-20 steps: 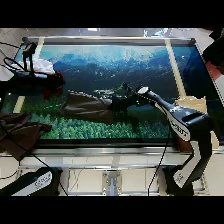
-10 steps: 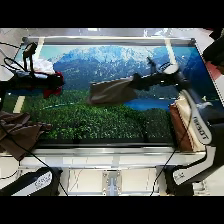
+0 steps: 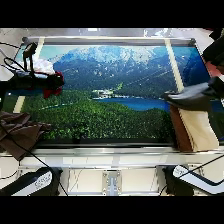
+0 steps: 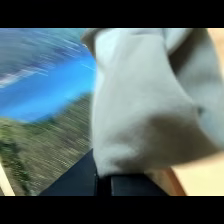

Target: Fold the shirts.

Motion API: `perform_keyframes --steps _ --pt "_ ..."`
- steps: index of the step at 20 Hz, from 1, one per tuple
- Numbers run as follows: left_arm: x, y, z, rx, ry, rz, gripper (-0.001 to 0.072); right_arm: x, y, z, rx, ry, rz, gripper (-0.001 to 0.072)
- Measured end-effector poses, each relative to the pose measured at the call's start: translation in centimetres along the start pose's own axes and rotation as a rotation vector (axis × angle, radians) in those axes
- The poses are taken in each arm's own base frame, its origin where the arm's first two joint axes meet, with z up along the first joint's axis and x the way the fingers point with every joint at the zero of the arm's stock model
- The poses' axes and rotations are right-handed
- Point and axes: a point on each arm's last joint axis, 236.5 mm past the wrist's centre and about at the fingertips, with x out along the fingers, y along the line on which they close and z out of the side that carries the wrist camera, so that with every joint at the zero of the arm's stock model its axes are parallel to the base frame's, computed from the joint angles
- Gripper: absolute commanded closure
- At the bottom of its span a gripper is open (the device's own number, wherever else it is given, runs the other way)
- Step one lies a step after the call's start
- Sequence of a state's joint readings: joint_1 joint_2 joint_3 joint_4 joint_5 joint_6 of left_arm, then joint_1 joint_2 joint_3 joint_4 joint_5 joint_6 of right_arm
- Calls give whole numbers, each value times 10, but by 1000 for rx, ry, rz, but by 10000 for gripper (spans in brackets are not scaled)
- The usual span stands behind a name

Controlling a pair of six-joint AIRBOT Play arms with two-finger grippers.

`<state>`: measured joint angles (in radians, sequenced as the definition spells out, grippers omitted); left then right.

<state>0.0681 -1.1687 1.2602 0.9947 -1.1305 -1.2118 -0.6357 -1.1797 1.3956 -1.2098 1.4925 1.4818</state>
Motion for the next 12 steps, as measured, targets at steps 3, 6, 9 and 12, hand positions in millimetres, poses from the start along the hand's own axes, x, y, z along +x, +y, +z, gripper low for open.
perform_keyframes --steps 3,6,9,12 --pt "0 0 0 -2 0 0 697 5 -66 -64 166 54 -83 702" --pt "0 0 0 -4 0 -1 697 38 -107 -147 321 151 -120 701" --pt "0 0 0 -4 0 -1 697 62 -122 -198 413 199 -125 288" --pt "0 -1 0 -5 -1 -3 697 60 -115 -191 442 148 -75 263"
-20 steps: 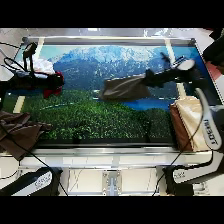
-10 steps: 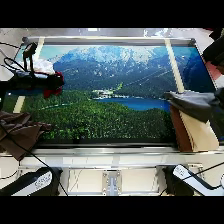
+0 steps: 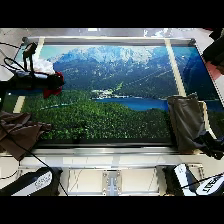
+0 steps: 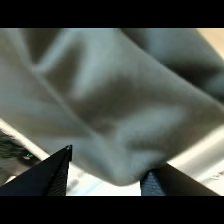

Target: Fold the shirts.

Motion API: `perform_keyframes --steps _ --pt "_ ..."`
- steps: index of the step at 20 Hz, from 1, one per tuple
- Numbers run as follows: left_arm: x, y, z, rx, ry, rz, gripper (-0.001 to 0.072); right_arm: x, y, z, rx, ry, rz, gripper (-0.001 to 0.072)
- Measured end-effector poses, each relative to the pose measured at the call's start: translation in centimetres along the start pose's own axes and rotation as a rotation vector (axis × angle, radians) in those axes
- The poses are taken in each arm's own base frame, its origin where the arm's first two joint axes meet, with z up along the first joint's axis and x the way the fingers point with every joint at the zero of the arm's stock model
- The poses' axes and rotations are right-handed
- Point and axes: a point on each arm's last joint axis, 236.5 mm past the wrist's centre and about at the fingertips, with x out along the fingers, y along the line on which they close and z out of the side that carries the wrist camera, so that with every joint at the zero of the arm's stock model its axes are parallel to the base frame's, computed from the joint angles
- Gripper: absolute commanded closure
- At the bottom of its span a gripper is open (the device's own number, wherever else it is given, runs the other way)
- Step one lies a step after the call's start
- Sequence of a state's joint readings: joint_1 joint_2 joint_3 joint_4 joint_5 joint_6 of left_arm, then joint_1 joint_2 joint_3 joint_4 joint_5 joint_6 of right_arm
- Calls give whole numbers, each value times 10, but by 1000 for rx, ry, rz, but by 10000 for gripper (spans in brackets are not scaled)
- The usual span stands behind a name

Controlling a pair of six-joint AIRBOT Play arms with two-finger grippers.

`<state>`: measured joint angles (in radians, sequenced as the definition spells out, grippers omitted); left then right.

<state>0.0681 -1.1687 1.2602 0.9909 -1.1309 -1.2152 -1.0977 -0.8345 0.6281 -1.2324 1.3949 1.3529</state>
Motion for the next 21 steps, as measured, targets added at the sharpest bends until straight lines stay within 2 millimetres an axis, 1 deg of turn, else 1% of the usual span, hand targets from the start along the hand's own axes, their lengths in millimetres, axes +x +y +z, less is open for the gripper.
perform_keyframes --steps 1,2,3,4,6,7,8,9,10,11,13,17,19,21 --pt "0 0 0 0 0 0 696 -11 11 8 -3 -32 38 263" --pt "0 0 0 0 0 -1 696 -27 27 21 -13 -85 87 264" --pt "0 0 0 -1 0 -1 696 -46 48 31 -32 -137 151 266" --pt "0 0 0 -1 -1 -2 696 -71 73 43 -58 -203 232 266" --pt "0 -1 0 -2 -1 -3 696 -125 125 59 -133 -340 394 266" --pt "0 -1 0 -2 -1 -3 696 -151 150 61 -182 -397 470 266" --pt "0 -1 0 -2 -1 -3 696 -176 173 58 -240 -441 538 267" --pt "0 -1 0 -2 -1 -3 696 -195 194 53 -299 -473 593 367" --pt "0 -1 0 -2 -1 -3 696 -208 211 45 -351 -484 636 582" --pt "0 -1 0 -2 -1 -3 696 -216 228 35 -408 -483 673 696" --pt "0 -1 0 -2 -1 -3 696 -220 254 17 -518 -466 708 701" --pt "0 -1 0 -2 -1 -3 696 -210 294 -18 -714 -426 724 701" --pt "0 -1 0 -2 -1 -3 696 -202 309 -35 -792 -390 732 701" --pt "0 -1 0 -2 -1 -3 696 -192 319 -49 -849 -351 733 700"
